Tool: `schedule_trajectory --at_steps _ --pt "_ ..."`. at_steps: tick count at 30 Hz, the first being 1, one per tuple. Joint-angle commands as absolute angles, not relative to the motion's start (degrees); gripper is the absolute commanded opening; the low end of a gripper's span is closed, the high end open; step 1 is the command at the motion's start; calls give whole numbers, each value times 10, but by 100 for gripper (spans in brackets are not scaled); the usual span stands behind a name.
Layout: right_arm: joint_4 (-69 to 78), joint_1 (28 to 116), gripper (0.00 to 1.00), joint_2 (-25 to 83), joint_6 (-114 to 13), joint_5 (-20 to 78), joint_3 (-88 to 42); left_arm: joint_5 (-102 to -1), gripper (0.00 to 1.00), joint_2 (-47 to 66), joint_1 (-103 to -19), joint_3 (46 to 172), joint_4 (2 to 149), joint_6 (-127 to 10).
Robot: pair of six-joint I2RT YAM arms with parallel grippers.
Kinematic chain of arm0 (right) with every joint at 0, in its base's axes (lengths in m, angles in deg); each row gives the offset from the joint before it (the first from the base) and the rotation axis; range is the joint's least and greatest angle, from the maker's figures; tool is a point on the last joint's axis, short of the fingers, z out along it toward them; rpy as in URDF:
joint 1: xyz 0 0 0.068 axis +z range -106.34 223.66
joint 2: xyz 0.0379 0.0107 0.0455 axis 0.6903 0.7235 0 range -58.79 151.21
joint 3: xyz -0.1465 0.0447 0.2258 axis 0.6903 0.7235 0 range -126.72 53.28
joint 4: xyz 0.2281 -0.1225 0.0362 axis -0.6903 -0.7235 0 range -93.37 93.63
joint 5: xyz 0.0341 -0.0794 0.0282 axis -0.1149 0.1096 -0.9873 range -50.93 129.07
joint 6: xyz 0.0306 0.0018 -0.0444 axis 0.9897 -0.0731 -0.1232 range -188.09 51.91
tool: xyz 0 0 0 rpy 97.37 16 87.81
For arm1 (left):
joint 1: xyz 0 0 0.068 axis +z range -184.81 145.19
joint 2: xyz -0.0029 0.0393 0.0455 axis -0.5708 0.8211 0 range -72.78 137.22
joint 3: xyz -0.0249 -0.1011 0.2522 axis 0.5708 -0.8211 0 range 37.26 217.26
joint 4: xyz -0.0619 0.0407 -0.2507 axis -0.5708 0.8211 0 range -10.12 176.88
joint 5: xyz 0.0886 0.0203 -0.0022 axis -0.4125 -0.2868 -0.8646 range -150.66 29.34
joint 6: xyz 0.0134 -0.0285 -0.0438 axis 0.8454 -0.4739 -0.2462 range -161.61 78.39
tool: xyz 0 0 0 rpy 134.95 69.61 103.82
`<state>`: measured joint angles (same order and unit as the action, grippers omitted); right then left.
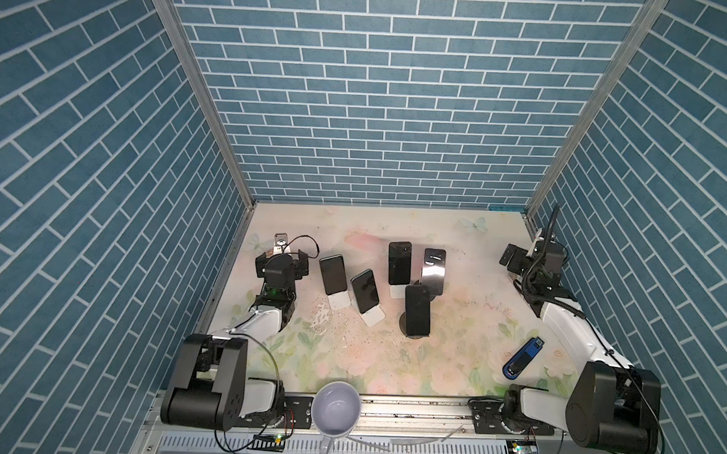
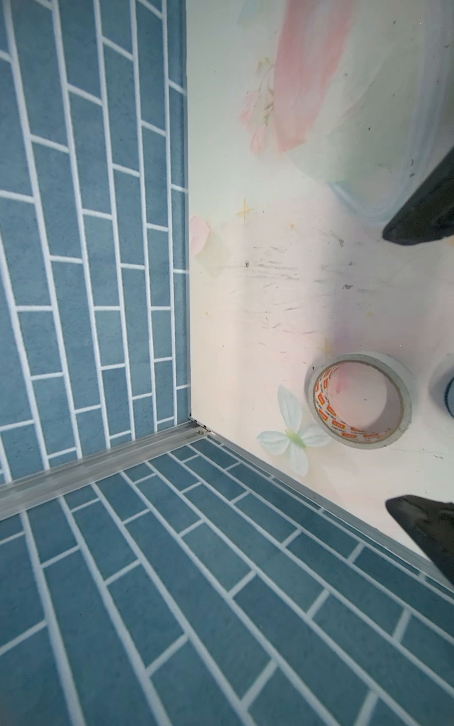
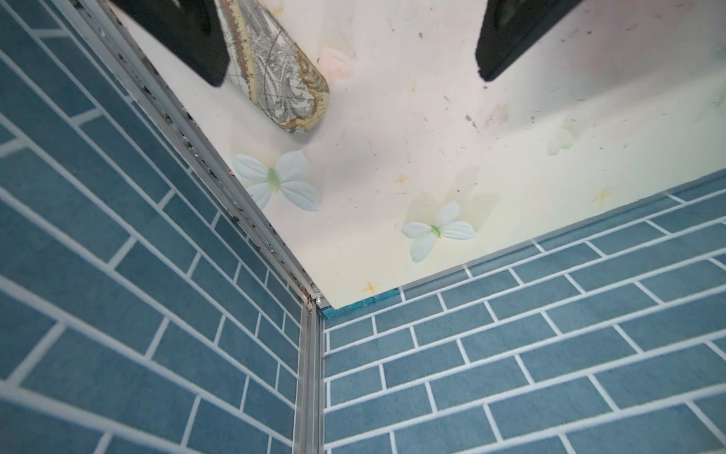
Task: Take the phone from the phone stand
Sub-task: 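Reach the right gripper to the purple-framed phone while the left gripper nears the stands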
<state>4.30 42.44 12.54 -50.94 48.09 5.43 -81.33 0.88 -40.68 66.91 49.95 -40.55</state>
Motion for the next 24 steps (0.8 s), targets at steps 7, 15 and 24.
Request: schedule_trajectory --at_steps 7,15,24 --pt "-232 529 99 108 -424 433 -59 -833 100 -95 -423 742 803 -557" --pt "-318 612 99 94 -427 413 -95 -804 100 -199 -451 791 964 -657" --pt "-291 633 99 124 -410 396 -109 -679 100 -233 -475 871 1080 -667"
